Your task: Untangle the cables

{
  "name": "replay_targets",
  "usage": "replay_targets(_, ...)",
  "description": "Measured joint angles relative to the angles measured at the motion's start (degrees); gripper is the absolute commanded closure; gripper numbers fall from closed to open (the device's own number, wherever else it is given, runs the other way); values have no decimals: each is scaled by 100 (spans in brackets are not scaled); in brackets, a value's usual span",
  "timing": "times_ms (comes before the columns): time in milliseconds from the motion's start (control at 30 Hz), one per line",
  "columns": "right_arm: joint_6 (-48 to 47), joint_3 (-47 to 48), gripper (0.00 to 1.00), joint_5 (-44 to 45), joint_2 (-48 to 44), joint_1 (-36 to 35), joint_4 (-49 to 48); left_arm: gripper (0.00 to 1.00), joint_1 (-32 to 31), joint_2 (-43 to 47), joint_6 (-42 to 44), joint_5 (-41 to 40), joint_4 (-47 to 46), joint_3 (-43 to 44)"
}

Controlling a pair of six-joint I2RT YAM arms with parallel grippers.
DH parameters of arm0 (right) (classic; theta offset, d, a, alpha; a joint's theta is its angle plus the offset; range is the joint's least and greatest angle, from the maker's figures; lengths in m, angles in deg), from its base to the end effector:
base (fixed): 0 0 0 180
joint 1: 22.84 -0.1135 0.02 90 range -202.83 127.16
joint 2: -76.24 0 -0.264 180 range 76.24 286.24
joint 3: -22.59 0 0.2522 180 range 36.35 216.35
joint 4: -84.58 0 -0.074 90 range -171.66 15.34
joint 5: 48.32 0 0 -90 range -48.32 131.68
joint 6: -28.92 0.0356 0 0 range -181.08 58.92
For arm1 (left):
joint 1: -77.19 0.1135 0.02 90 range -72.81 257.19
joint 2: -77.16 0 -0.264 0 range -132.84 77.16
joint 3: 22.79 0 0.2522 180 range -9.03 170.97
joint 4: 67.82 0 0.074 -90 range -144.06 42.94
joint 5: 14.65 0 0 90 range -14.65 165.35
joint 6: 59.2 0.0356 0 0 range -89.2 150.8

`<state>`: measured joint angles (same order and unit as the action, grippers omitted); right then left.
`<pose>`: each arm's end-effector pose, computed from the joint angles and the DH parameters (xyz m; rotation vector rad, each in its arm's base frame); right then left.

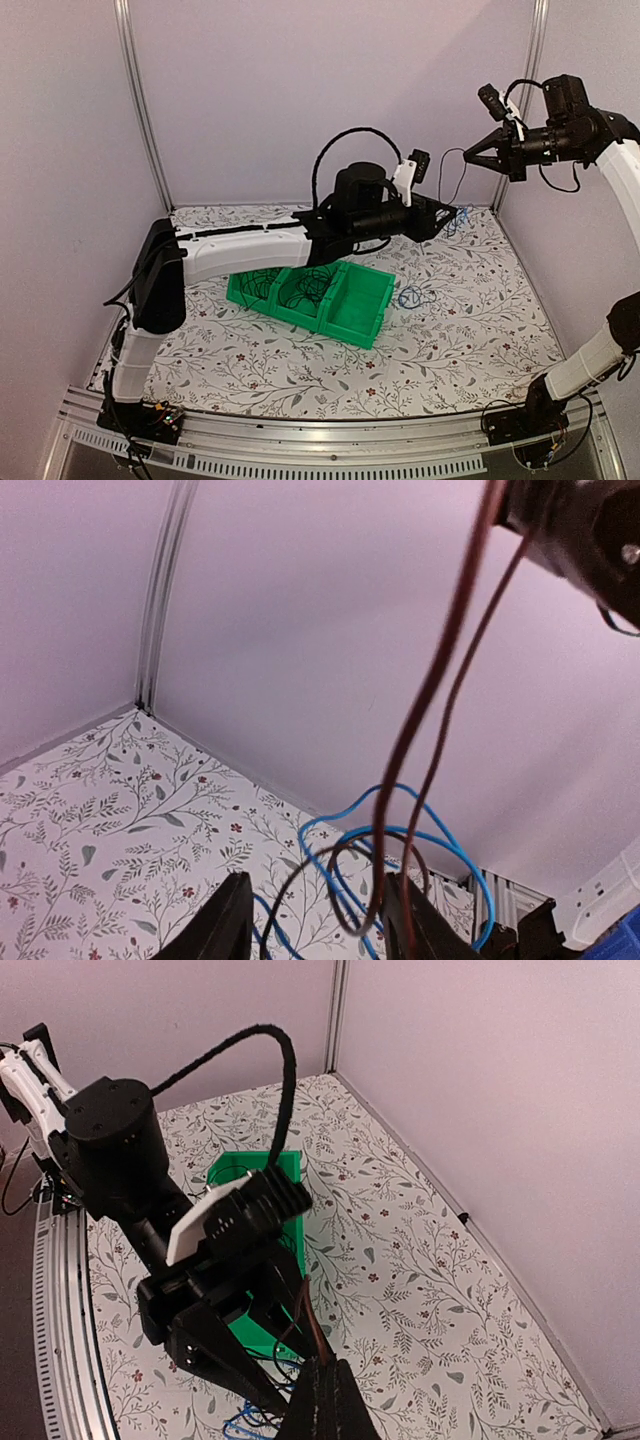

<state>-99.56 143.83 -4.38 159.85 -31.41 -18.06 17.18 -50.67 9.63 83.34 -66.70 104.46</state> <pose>0.2595 0.0650 0.4668 -1.1888 1.7102 0.5916 0.2673 -0.4730 0.3162 0.6877 1.5969 -1.1877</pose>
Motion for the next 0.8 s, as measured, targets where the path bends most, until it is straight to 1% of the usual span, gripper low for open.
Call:
replay_targets(67, 35, 271, 100, -98, 0, 0, 28, 57, 50, -144, -162, 116, -59, 0)
replay_targets(167, 162, 809, 100, -201, 0, 0, 13, 68, 116, -400, -334, 273, -195, 2)
replay_targets(267, 354, 1357, 100, -280, -28, 0, -101, 76, 144, -713, -446, 472, -326, 4)
replay_targets(433, 713, 1897, 100, -323, -116, 0, -330, 100, 151, -1156, -625, 758, -402, 4)
replay_targets(633, 1178, 2177, 100, -236, -188, 0, -782, 100, 151, -1224, -750, 918, -485, -90)
replay_targets(733, 1405, 2332, 100, -114, -208, 0, -1182, 97, 151, -1244, -793, 1027, -516, -98)
replay_targets(767, 1456, 2347, 100, -83, -225, 0, -1294, 95, 136, -1272, -802, 1091, -505, -68)
replay_targets(800, 1517, 2356, 100, -42, -256, 0, -1427, 89, 111, -1325, -791, 1121, -485, 4)
